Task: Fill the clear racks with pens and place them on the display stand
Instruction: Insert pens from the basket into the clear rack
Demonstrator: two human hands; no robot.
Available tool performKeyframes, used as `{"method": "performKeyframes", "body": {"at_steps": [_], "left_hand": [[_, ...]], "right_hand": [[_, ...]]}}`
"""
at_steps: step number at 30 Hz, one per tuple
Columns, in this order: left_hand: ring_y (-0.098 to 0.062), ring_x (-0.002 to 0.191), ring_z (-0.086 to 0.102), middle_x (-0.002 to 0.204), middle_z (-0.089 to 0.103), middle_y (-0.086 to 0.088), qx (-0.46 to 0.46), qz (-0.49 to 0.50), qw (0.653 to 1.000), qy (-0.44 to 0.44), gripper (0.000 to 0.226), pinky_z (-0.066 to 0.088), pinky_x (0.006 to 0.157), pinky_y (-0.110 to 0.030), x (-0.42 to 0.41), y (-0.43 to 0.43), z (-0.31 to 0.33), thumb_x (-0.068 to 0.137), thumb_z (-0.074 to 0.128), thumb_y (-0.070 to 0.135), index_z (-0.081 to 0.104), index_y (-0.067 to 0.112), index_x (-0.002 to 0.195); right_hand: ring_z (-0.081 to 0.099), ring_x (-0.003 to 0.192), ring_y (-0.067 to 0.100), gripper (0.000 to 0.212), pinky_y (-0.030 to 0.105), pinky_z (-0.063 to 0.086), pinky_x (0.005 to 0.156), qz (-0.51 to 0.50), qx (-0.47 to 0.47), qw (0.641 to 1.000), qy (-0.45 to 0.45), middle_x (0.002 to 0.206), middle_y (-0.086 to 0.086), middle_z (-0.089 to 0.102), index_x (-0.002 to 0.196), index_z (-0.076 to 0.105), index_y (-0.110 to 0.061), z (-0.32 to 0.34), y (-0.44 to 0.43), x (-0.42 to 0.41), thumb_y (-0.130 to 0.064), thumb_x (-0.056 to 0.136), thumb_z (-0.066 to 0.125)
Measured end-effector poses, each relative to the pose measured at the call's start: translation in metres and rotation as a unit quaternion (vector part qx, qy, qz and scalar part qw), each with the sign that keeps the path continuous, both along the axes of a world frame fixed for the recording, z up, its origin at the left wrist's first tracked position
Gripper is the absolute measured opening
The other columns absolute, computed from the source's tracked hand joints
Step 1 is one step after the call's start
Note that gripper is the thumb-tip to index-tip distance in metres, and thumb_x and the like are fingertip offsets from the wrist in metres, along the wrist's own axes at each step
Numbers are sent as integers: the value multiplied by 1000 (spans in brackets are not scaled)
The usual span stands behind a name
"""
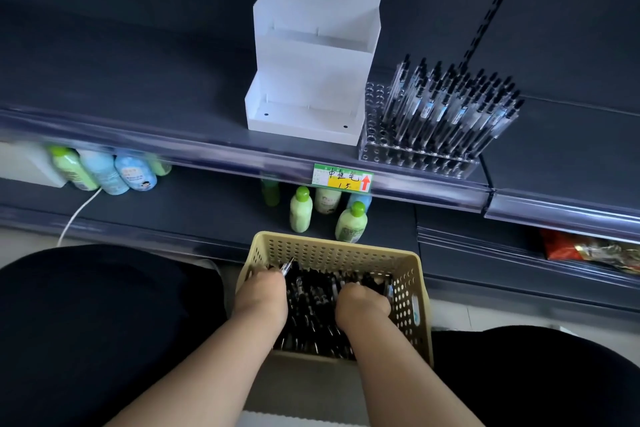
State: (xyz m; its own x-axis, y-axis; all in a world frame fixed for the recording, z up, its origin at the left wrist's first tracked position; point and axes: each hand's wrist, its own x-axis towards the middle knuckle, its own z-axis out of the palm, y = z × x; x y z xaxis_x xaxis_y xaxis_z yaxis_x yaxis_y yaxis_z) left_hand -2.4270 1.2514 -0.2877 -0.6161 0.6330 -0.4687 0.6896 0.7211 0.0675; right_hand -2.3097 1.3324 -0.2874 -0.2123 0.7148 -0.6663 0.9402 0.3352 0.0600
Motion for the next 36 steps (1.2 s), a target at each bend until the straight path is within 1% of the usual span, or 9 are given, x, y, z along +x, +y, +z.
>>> {"method": "performKeyframes", "body": {"at_steps": [7, 11, 16, 20, 24, 27, 31, 33, 36], "left_hand": [[-25, 128, 45, 151, 25, -15, 22, -10, 1000, -19, 61, 46, 99, -36, 1, -6, 3, 83, 45, -10, 39, 15, 138], [-26, 124, 48, 144, 35, -11, 37, 2, 999, -25, 60, 47, 97, -35, 1, -6, 7, 85, 46, -6, 39, 19, 138], [-21, 98, 57, 116, 51, -5, 120, 50, 990, -51, 27, 48, 80, -27, 2, -4, 16, 88, 53, 12, 56, 19, 113], [-13, 77, 47, 98, 58, 5, 195, 72, 976, -67, 18, 34, 59, -20, 8, -1, 27, 85, 56, 21, 59, 25, 103], [-7, 72, 50, 95, 60, 14, 260, 82, 958, -91, 9, 29, 47, -15, 15, -2, 46, 85, 55, 27, 54, 33, 92], [3, 65, 50, 85, 57, 19, 328, 78, 933, -125, 9, 29, 41, -7, 22, -3, 63, 87, 58, 28, 56, 36, 91], [1, 78, 58, 88, 62, 14, 420, 68, 888, -177, 7, 38, 61, 0, 29, 0, 83, 87, 61, 22, 64, 25, 93], [-6, 89, 62, 98, 67, 9, 449, 54, 870, -198, 7, 47, 80, -15, 32, 3, 95, 87, 62, 21, 66, 23, 92], [-4, 85, 62, 88, 67, 13, 485, 22, 855, -183, 8, 47, 73, -14, 34, 9, 115, 85, 64, 20, 62, 28, 83]], "right_hand": [[54, 114, 23, 39, 31, 42, 82, 2, -7, 1000, -4, 126, 5, 57, 128, 50, -14, 4, -3, 2, -12, 89, 52], [55, 111, 25, 38, 33, 43, 82, -56, -48, 996, 41, 124, 5, 57, 127, 51, -13, 3, 0, 6, -23, 90, 52], [58, 103, 25, 39, 31, 47, 80, -117, -52, 987, 96, 110, 7, 59, 118, 54, -9, 7, 0, 15, -35, 89, 54], [61, 93, 24, 32, 22, 41, 65, -124, -24, 974, 186, 97, 10, 62, 106, 60, -3, 22, 4, 28, -30, 87, 59], [60, 81, 19, 42, 25, 44, 63, -136, 29, 941, 308, 93, 4, 60, 118, 42, -10, 50, 7, 41, -19, 82, 63], [61, 67, 15, 34, 26, 49, 53, -116, 78, 915, 378, 80, -3, 58, 112, 40, -20, 73, 8, 48, -19, 83, 58], [66, 70, 22, 11, 41, 57, 64, -142, 105, 865, 470, 85, 2, 64, 100, 46, -20, 101, 8, 47, -25, 90, 47], [66, 68, 18, 10, 35, 56, 60, -139, 127, 837, 514, 83, -1, 66, 99, 49, -21, 114, 7, 47, -29, 93, 46], [64, 68, 13, 6, 16, 46, 55, -109, 188, 805, 553, 75, -6, 65, 89, 51, -25, 134, 9, 48, -30, 92, 54]]}}
